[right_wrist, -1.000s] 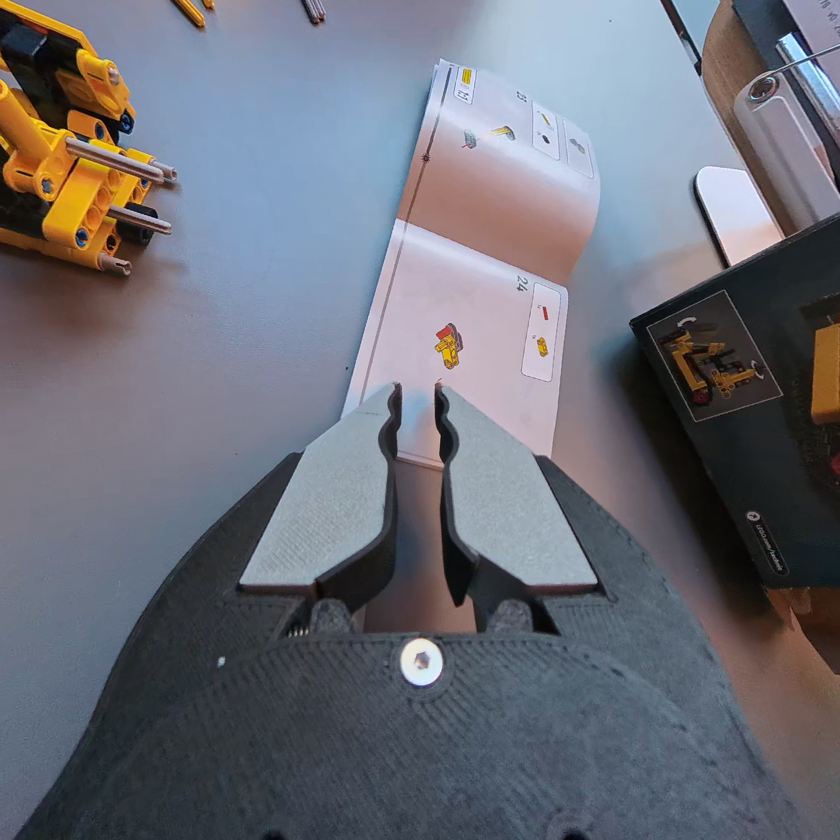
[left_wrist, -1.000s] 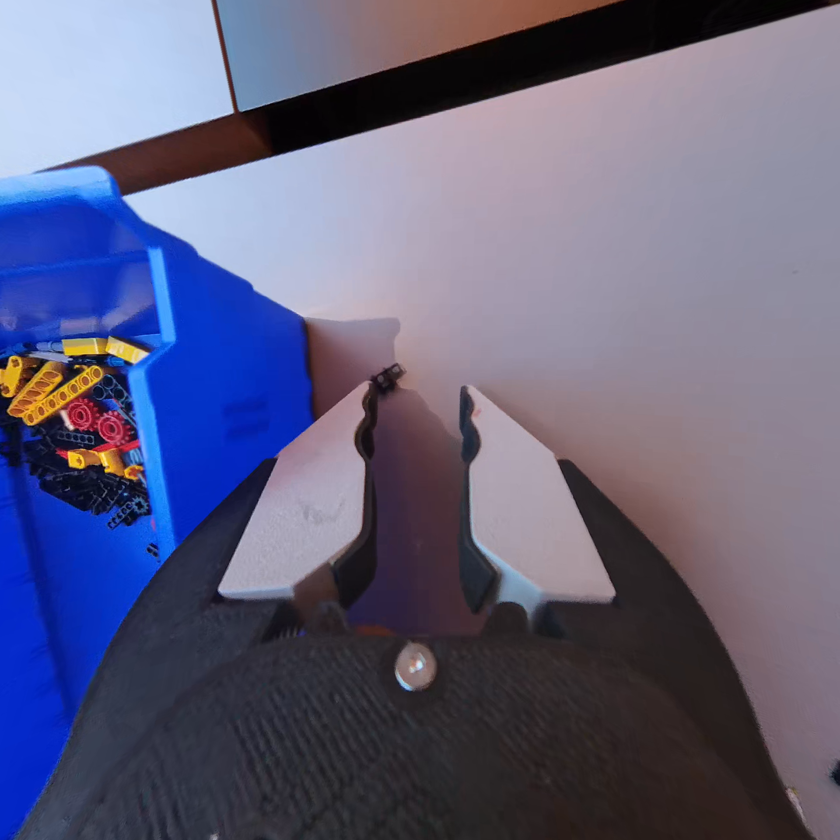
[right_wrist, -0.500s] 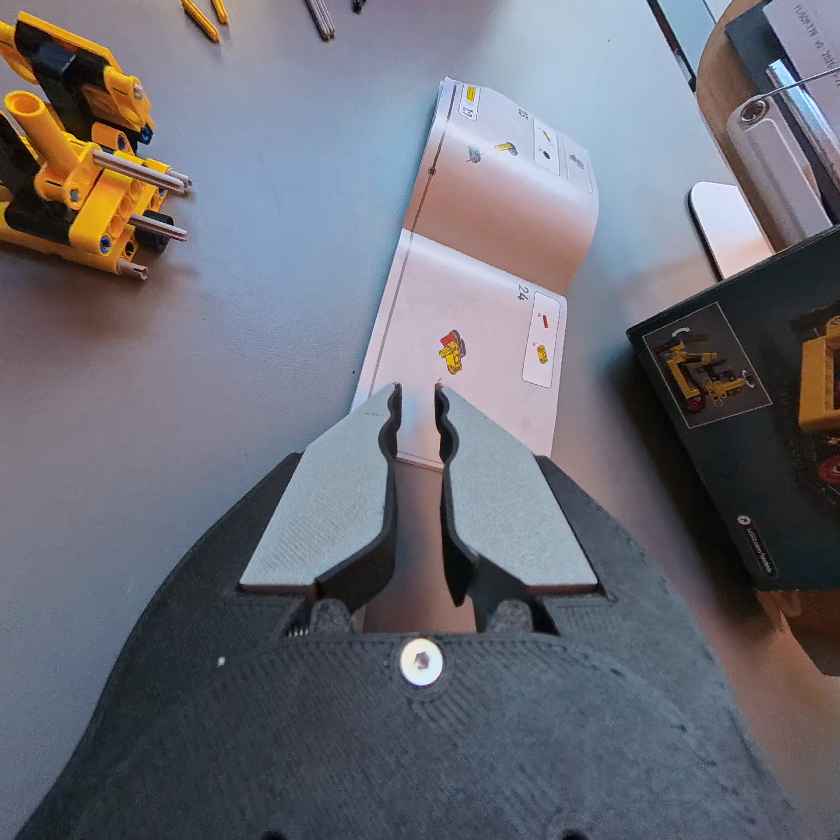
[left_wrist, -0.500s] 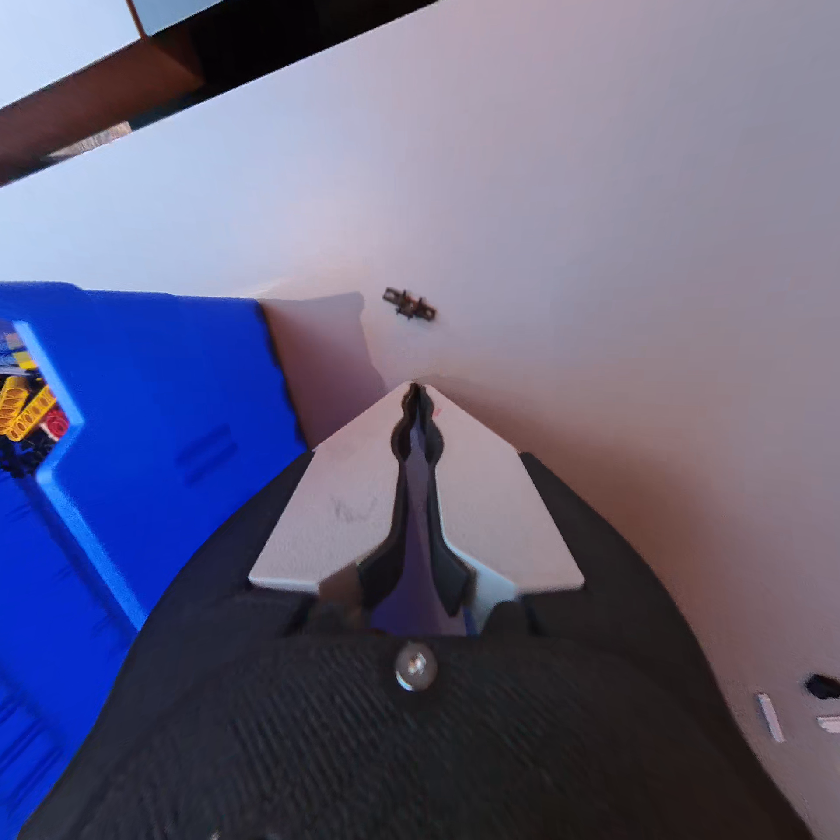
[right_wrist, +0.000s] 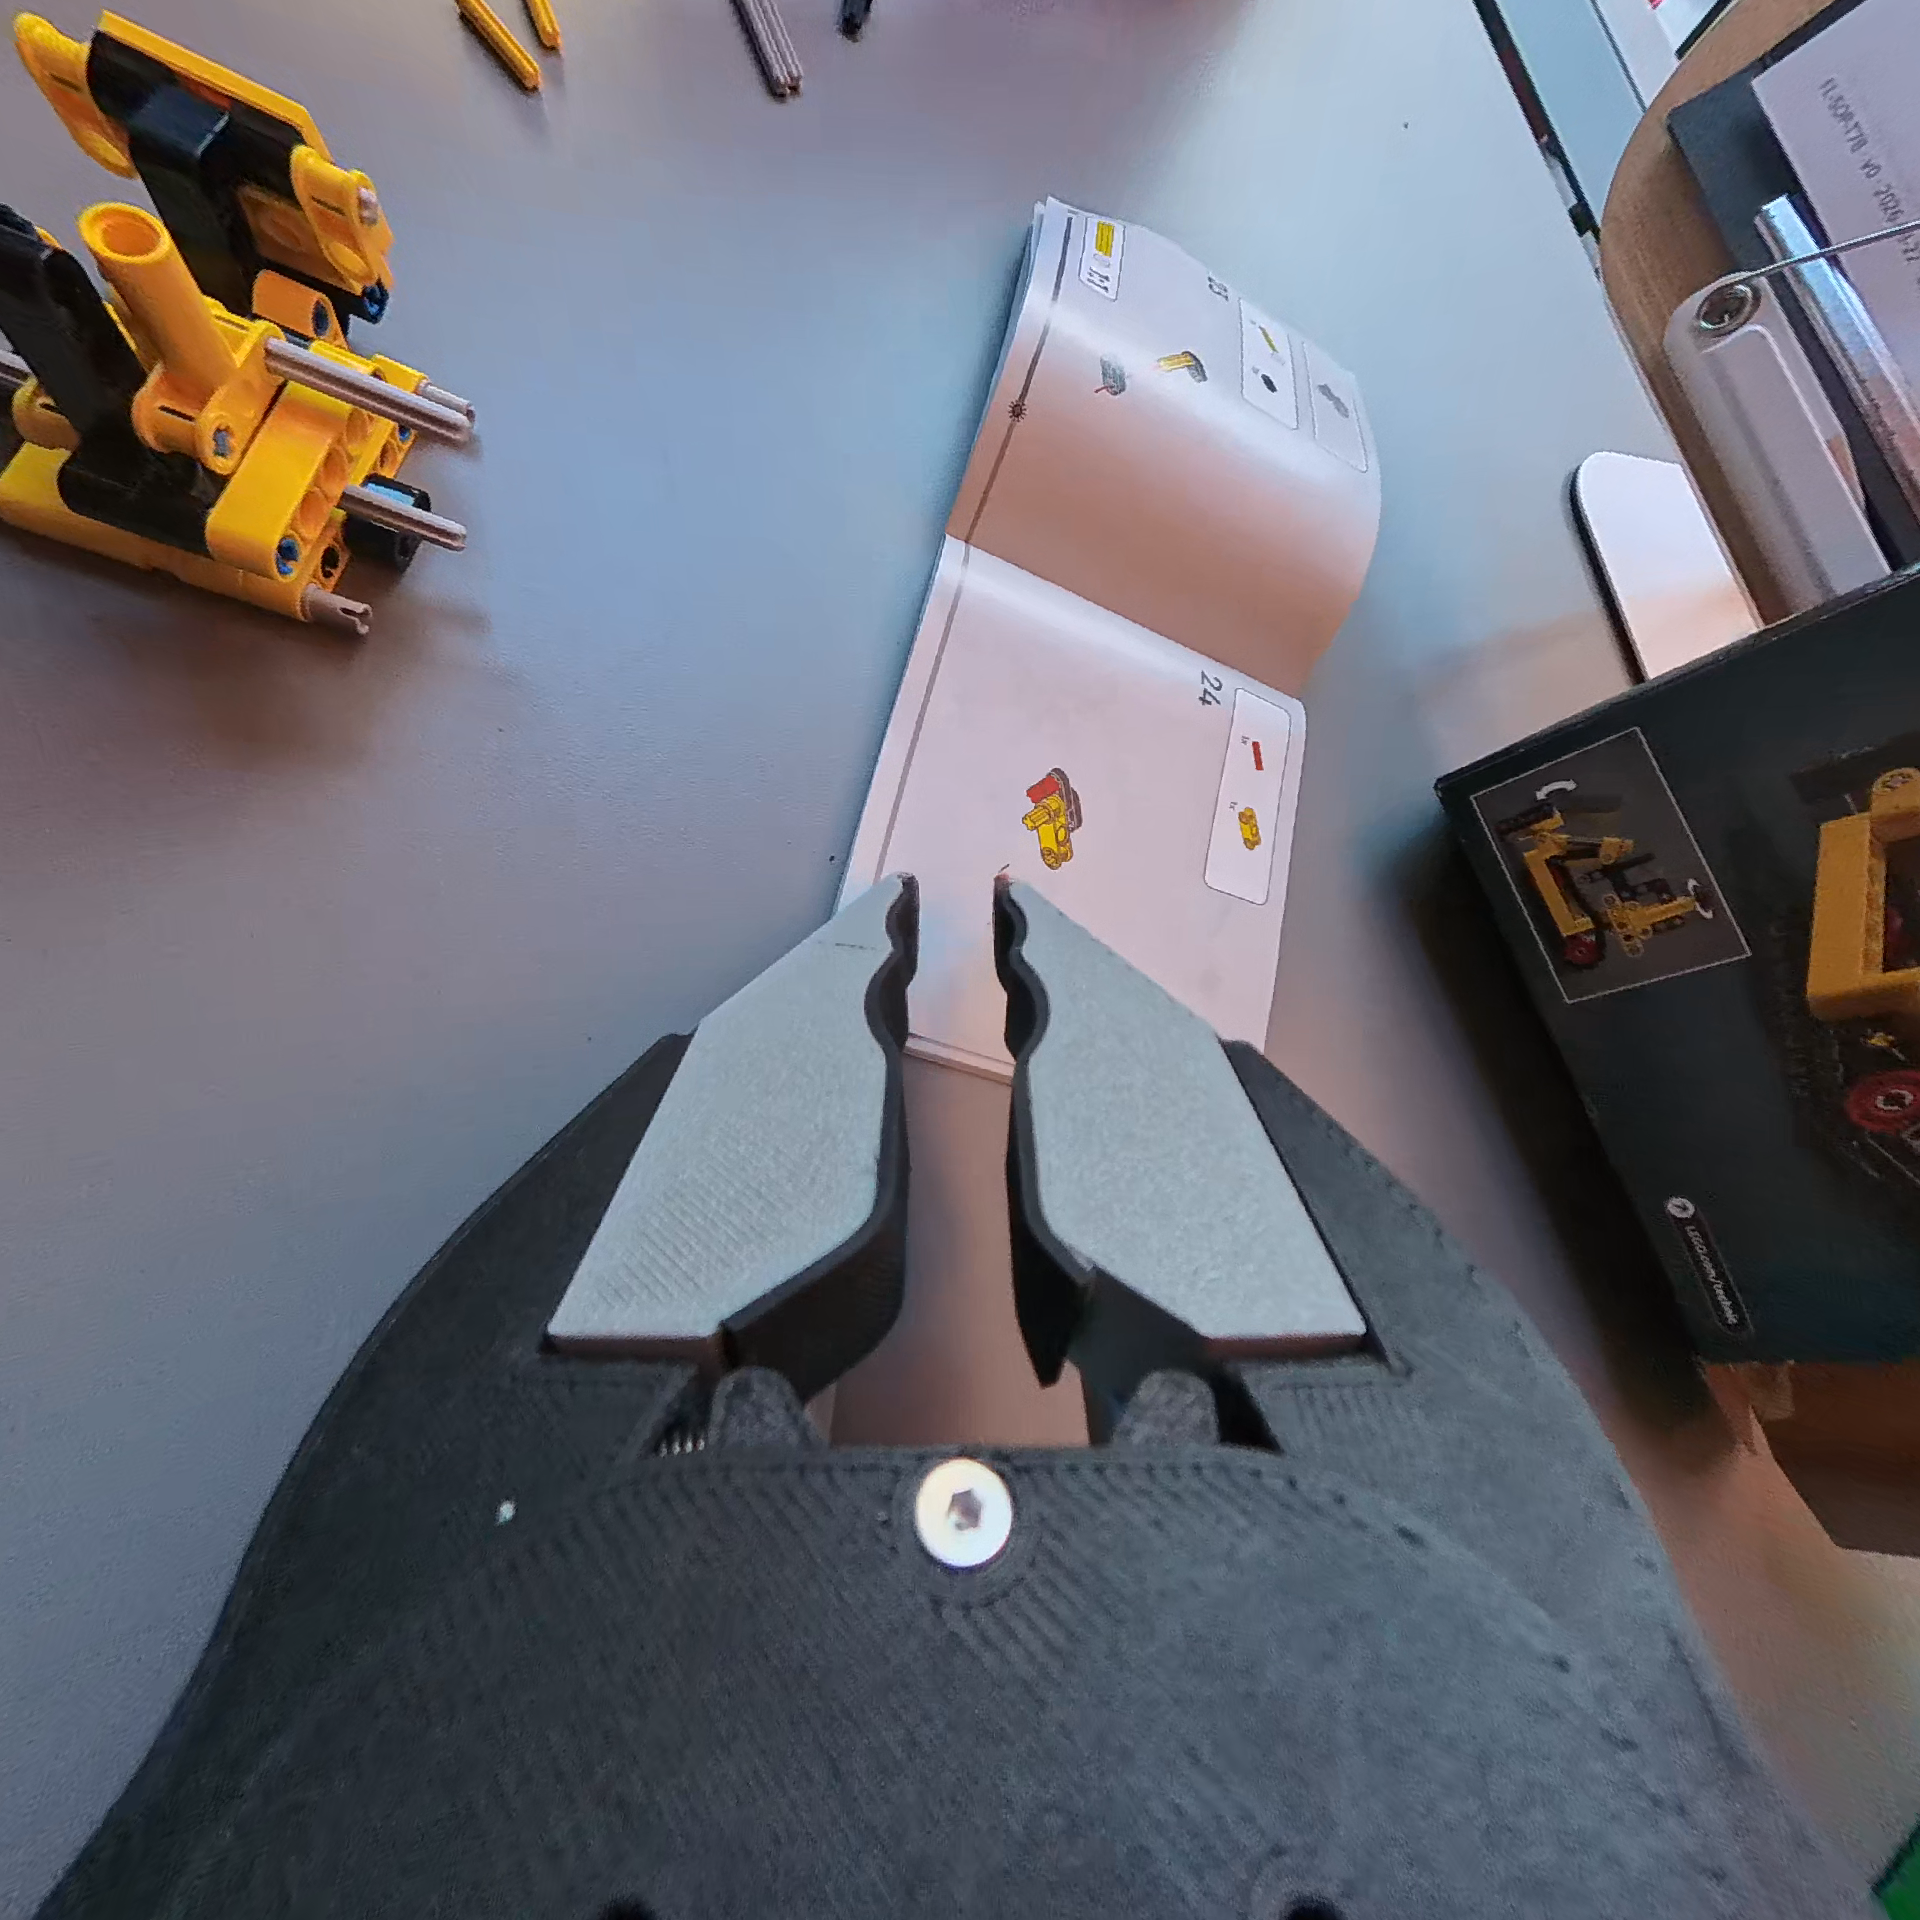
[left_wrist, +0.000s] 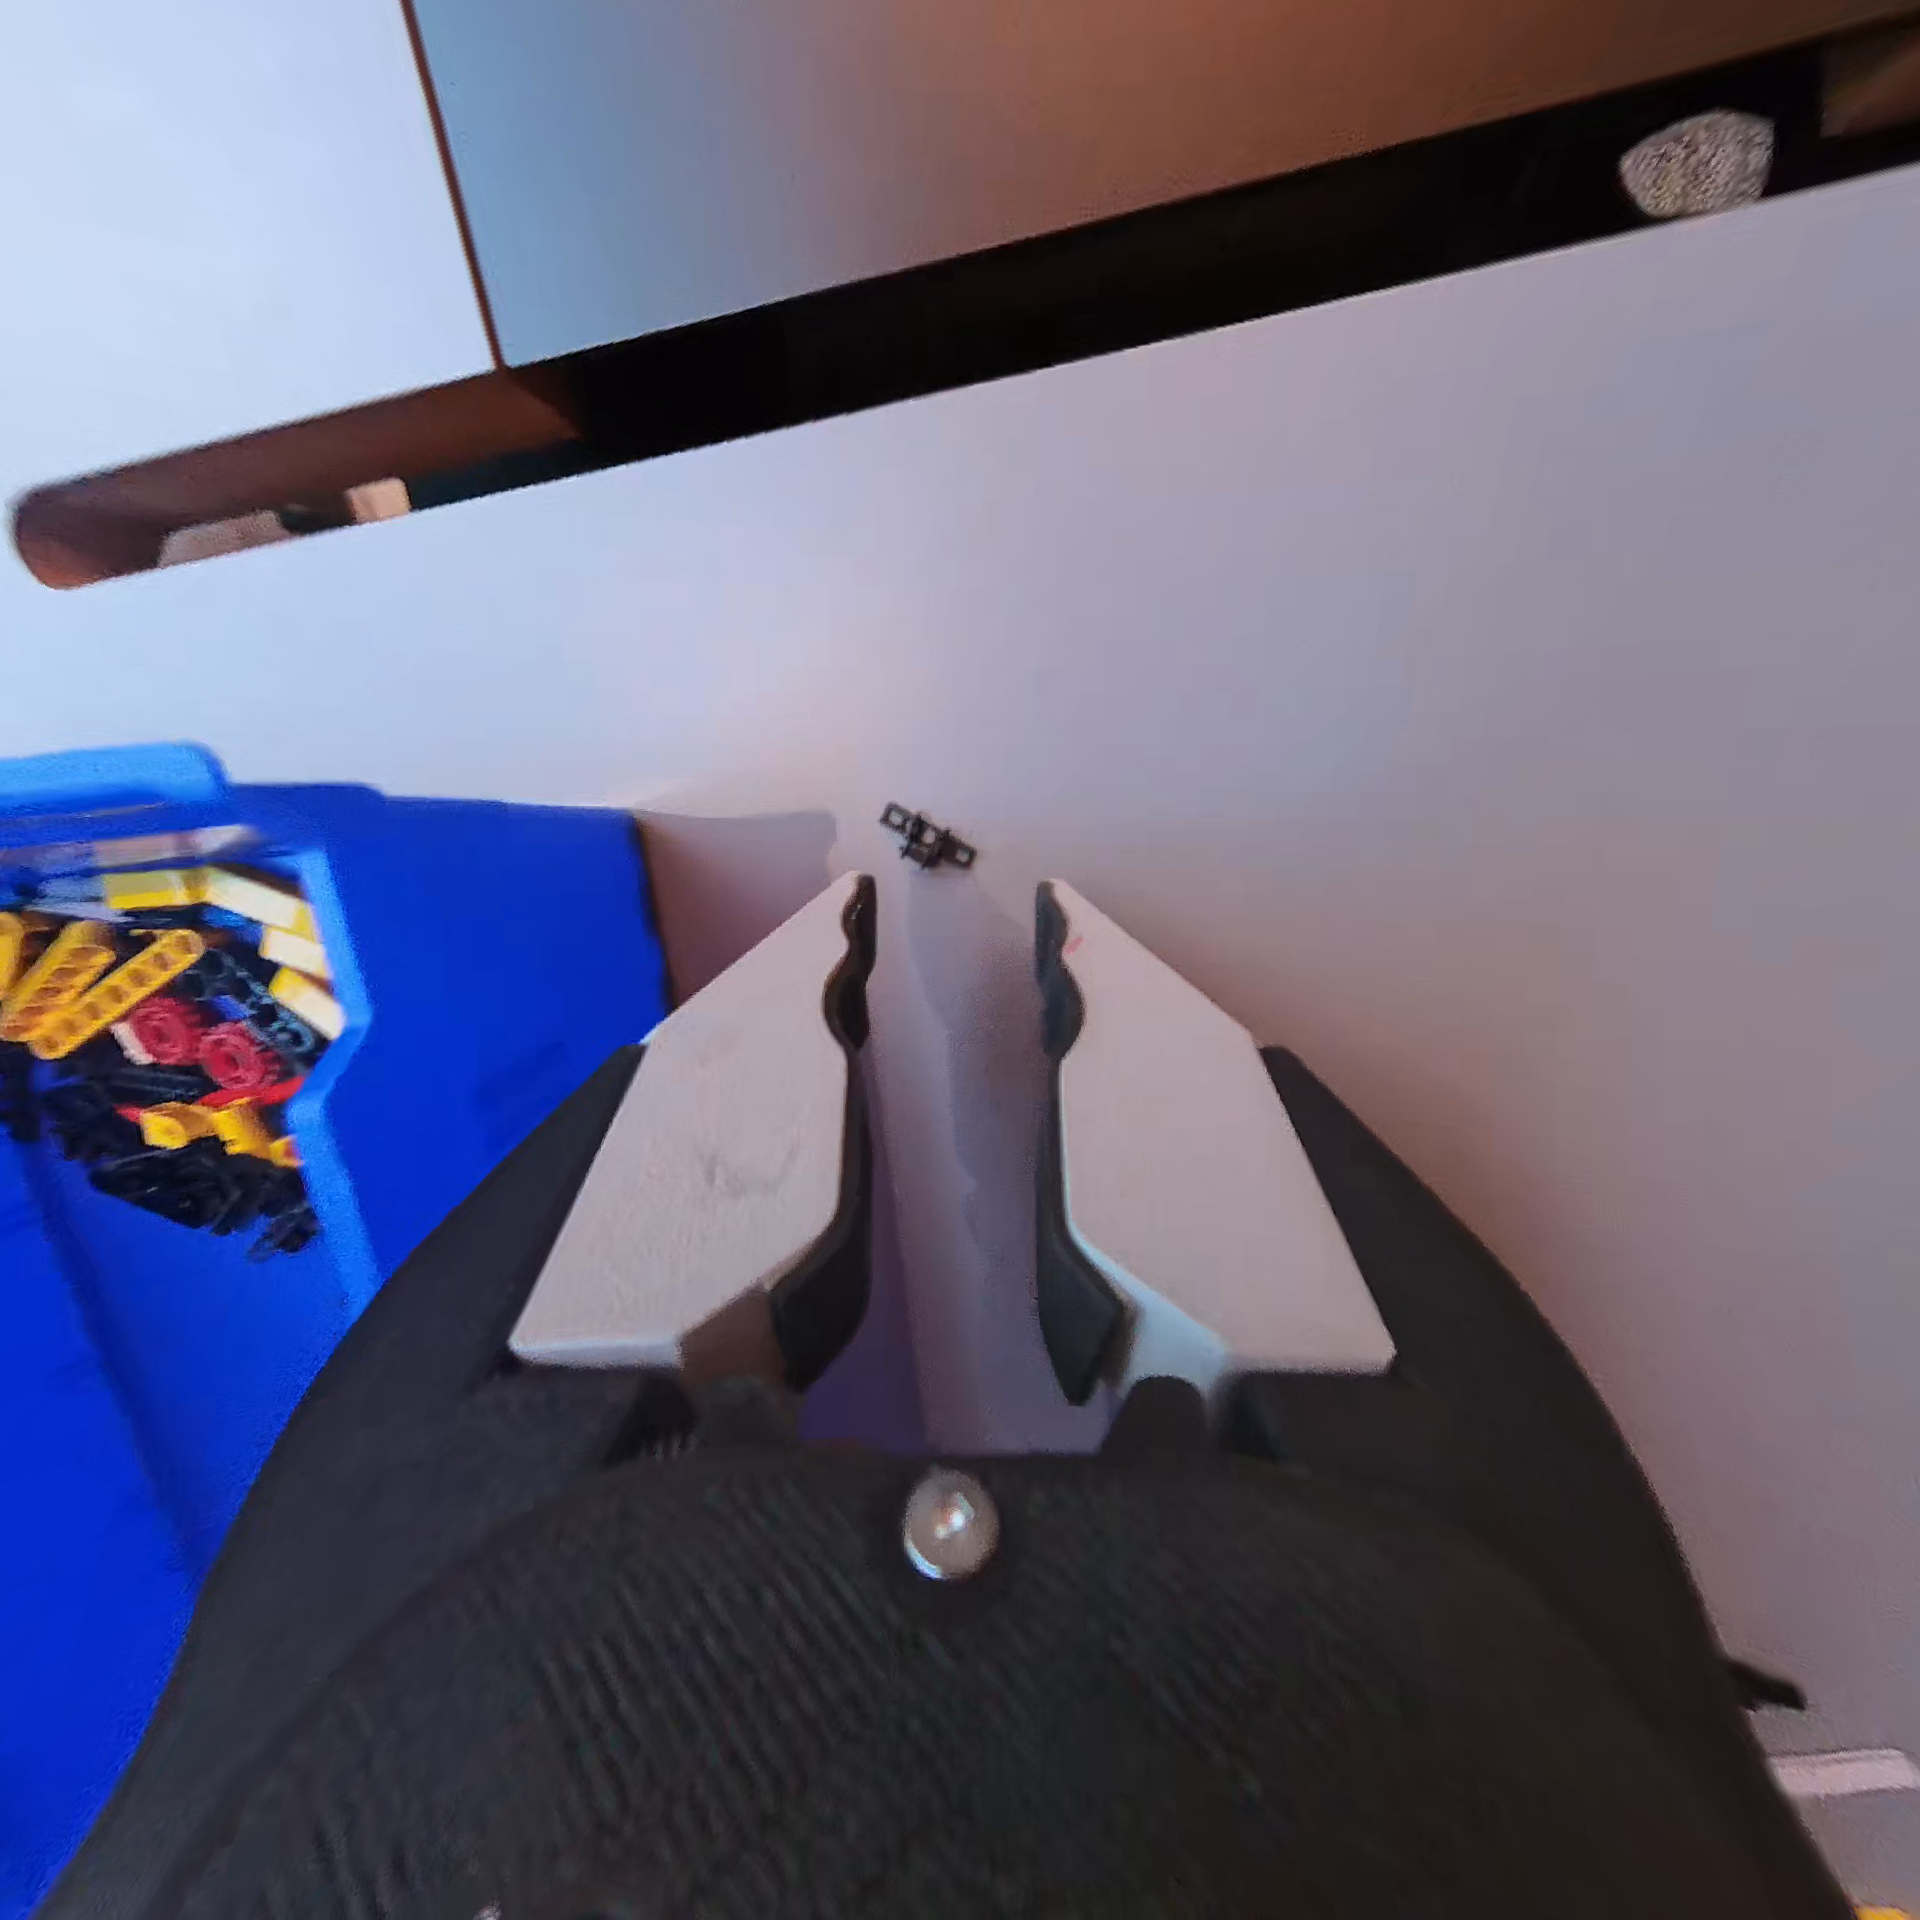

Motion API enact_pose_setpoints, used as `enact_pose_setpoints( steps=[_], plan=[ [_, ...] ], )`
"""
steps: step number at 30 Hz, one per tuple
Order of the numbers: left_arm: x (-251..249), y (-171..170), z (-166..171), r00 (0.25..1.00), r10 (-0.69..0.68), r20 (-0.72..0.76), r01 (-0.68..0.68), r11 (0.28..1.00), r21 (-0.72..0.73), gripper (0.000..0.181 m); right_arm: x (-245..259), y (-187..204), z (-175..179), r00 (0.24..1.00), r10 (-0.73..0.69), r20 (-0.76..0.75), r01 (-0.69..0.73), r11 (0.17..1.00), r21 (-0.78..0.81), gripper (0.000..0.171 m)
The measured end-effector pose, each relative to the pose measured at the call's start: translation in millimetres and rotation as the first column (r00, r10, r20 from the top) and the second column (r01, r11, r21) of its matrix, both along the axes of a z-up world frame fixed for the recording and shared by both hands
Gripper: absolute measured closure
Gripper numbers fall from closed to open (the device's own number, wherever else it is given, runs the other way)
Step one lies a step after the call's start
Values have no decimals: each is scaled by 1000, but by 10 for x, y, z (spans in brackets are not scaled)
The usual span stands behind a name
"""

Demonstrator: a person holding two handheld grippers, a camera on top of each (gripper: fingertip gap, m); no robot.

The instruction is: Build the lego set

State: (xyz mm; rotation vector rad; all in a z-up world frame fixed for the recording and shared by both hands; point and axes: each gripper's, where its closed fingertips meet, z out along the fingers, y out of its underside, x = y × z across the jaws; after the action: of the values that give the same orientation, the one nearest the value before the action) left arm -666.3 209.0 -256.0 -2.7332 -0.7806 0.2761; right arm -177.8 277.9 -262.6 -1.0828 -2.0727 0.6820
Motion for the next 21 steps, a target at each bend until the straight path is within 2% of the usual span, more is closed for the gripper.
enact_pose_setpoints(
  steps=[5,7,14,18,21],
  plan=[
    [-54,58,-169,998,46,51,-44,999,-25,153,3,8,-6,1000,-1,3,1,1000,-2,161],
    [-49,78,-184,997,43,59,-41,999,-23,172,5,4,-8,1000,0,4,0,1000,-1,161],
    [48,47,-176,999,-29,44,31,998,-48,174,10,-7,11,1000,4,-3,-4,1000,7,161],
    [362,103,-47,988,-126,93,124,992,30,174,9,0,25,1000,2,-9,-2,1000,17,161],
    [573,64,212,978,-192,77,184,978,102,174,10,1,37,1000,2,-15,-2,1000,22,162]
  ],
)
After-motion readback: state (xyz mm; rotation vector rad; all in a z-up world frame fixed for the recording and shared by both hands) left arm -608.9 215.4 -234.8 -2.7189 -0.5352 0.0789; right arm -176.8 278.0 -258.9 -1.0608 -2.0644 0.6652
